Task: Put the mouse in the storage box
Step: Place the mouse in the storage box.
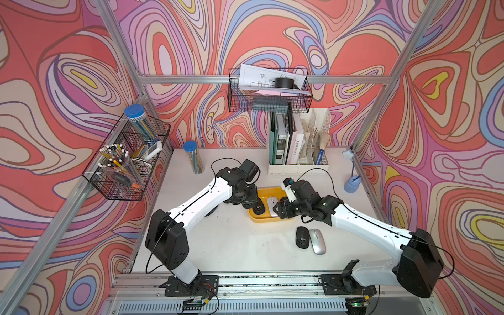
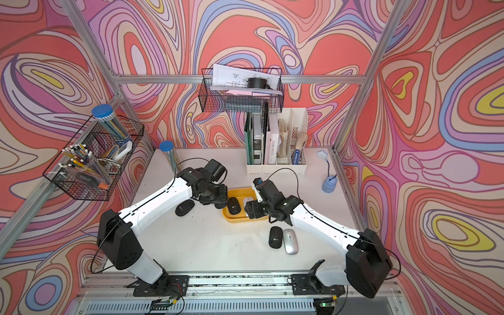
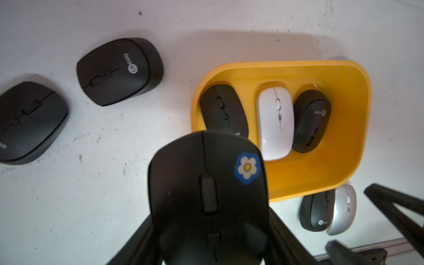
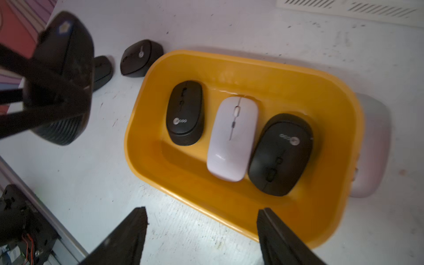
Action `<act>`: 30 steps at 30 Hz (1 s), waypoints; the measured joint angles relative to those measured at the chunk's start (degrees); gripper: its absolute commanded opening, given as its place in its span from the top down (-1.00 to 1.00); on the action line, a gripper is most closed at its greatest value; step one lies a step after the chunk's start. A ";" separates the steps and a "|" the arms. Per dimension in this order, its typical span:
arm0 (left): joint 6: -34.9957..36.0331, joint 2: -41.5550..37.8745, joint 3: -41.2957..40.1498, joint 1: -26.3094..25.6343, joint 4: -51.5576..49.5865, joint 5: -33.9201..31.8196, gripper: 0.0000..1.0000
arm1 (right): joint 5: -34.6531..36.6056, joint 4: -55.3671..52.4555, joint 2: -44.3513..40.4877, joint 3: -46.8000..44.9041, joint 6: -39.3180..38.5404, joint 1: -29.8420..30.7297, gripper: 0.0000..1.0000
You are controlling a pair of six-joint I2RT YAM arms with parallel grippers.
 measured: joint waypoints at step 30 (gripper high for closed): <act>3.17 24.68 15.43 -6.58 0.52 6.43 0.07 | 5.73 -4.35 -1.95 -3.98 5.44 -4.66 -0.56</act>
